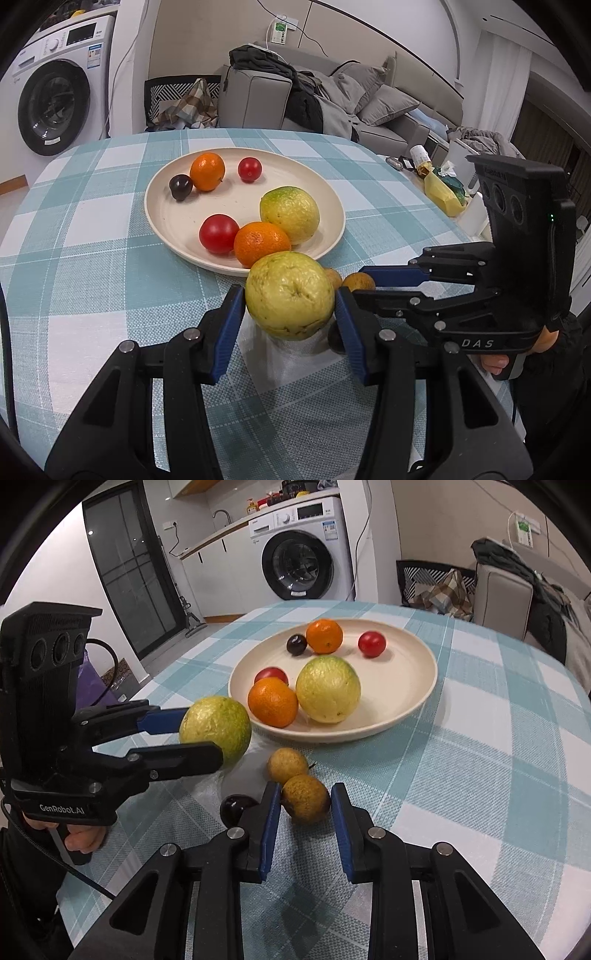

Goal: Organize fruits
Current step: 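Close the left gripper on the green guava while the right gripper closes on a brown fruit, then carry the guava and brown fruit over the plate, lower them and open both grippers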

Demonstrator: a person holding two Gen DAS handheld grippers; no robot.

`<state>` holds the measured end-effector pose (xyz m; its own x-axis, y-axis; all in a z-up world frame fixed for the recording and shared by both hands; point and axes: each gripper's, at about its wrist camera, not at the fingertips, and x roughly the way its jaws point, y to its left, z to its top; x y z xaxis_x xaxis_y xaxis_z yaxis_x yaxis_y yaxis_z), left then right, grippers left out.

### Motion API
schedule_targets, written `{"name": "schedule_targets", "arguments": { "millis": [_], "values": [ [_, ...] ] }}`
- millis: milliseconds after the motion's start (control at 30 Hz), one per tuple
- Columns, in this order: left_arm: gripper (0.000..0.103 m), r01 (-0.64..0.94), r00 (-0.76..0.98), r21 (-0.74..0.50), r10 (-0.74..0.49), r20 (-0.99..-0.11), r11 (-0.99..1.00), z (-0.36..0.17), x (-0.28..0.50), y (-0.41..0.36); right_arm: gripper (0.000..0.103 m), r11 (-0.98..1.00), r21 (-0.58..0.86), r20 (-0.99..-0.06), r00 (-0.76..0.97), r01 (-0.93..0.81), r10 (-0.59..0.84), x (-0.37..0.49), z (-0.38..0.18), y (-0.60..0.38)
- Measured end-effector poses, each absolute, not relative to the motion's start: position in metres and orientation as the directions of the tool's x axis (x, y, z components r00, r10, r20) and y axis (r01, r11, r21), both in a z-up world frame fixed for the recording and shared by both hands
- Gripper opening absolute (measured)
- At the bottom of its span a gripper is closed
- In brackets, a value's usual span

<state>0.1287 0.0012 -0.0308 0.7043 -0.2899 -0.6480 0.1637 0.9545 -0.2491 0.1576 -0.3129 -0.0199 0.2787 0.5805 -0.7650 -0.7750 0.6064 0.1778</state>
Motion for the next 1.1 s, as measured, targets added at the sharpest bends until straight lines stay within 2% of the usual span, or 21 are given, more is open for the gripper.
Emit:
{"name": "schedule_targets", "arguments": {
  "millis": [233,567,900,1100],
  "values": [
    [0.047,0.149,0.718,-0.25,-0.279,-0.638,0.957,-0.028,0.129,0.007,0.029,0.606,0.161,-0.762,0.292,-0.779,0.578,0.155,-0.018,-0.313],
    [0.047,0.108,0.766,-0.242,-0.236,-0.598,0.964,-0.018,0.127,0.019,0.029,0.619,0.169,-0.699,0.35,-0.767,0.624,0.154,-0.002,-0.321],
    [0.047,0.071,0.807,-0.224,-0.188,-0.56,0.972,-0.005,0.128,0.025,0.029,0.627,0.236,-0.62,0.381,-0.743,0.686,0.157,0.012,-0.33],
    [0.047,0.05,0.821,-0.202,-0.156,-0.55,0.978,-0.002,0.131,0.026,0.029,0.643,0.238,-0.611,0.403,-0.728,0.681,0.161,0.013,-0.329]
  ]
}}
